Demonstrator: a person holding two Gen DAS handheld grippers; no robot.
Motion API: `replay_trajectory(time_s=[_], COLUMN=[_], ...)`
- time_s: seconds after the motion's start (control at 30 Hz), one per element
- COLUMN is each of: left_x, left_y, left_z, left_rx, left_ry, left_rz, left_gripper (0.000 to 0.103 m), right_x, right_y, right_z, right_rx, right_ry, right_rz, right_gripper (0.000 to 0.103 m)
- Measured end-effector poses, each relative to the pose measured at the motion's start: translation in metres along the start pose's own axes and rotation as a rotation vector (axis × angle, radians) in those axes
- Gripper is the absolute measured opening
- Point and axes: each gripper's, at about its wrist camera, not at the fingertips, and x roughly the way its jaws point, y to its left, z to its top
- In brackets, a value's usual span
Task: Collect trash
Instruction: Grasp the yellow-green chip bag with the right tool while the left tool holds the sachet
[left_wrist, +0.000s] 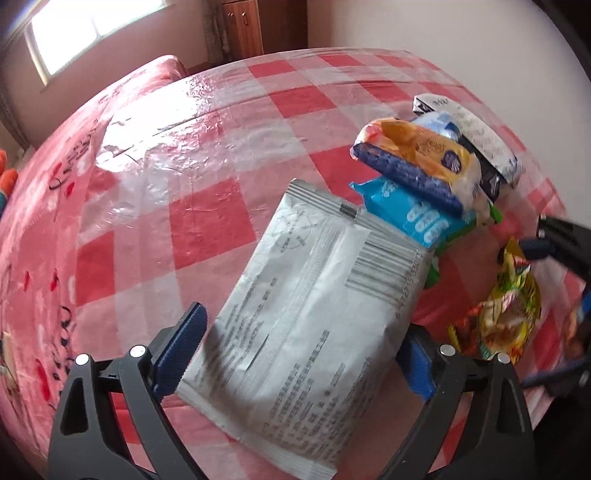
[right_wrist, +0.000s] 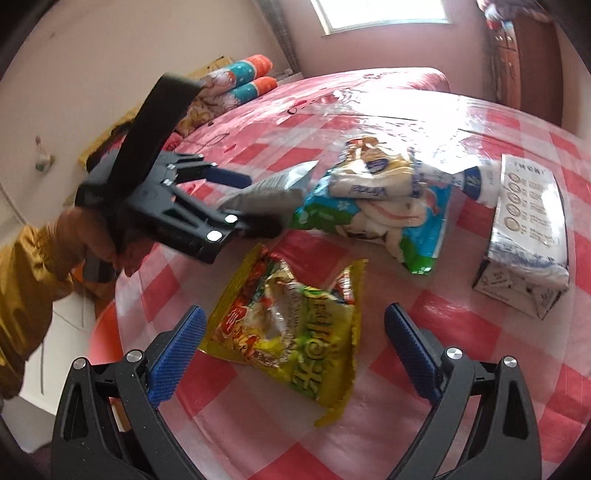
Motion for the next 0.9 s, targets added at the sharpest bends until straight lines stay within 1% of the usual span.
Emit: replay_trajectory(time_s=[0.07, 0.2, 0.23, 0.3, 0.33, 0.37, 0.5, 0.53, 0.63, 0.67, 0.73, 0.9], left_x=[0.001, 0.000, -0.002, -0.005, -0.007, -0.008, -0.014, -0.016, -0.024, -0.029, -0.034, -0.044], left_y=[-0.003, -0.007, -0.008, -0.011, -0.012, -0.013, -0.017, -0.017, -0.016, -0.016, -0.018, -0.025], left_z=[-0.002, -0.005, -0.007, -0.010, -0.012, -0.013, -0.023, -0.024, -0.033, -0.037, -0.043, -0.061], left_rx=[-0.003, -0.031, -0.041, -0.056, -0.066, -0.072, -0.114, -0.127, -0.185, -0.203, -0.227, -0.280], left_ry=[-0.016, -0.033, -0.038, -0.051, -0.055, -0.055, -0.074, -0.078, -0.103, -0.116, -0.130, -0.150], left_rz=[0.002, 0.012, 0.015, 0.019, 0.025, 0.033, 0.049, 0.049, 0.030, 0.028, 0.030, 0.035], left_gripper=[0.094, 0.092, 0.090, 0.082, 0.080, 0.078, 0.072, 0.069, 0.062, 0.059, 0.058, 0.057], right_x=[0.002, 0.010, 0.010, 0.012, 0.011, 0.014, 0.014, 0.014, 0.011, 0.011, 0.008, 0.003], right_y=[0.007, 0.016, 0.018, 0.022, 0.022, 0.024, 0.022, 0.021, 0.016, 0.015, 0.014, 0.020], right_z=[-0.001, 0.001, 0.001, 0.001, 0.001, 0.002, 0.003, 0.003, 0.004, 0.004, 0.004, 0.001], right_rx=[-0.030, -0.069, -0.078, -0.086, -0.083, -0.079, -0.070, -0.066, -0.050, -0.047, -0.050, -0.097], right_ry=[0.008, 0.023, 0.025, 0.021, 0.016, 0.017, 0.012, 0.009, -0.005, -0.007, -0.015, -0.032], right_rz=[-0.025, -0.042, -0.048, -0.056, -0.059, -0.062, -0.080, -0.081, -0.076, -0.072, -0.067, -0.072], right_gripper=[0.096, 0.096, 0.096, 0.096, 0.093, 0.083, 0.072, 0.069, 0.056, 0.054, 0.050, 0.047])
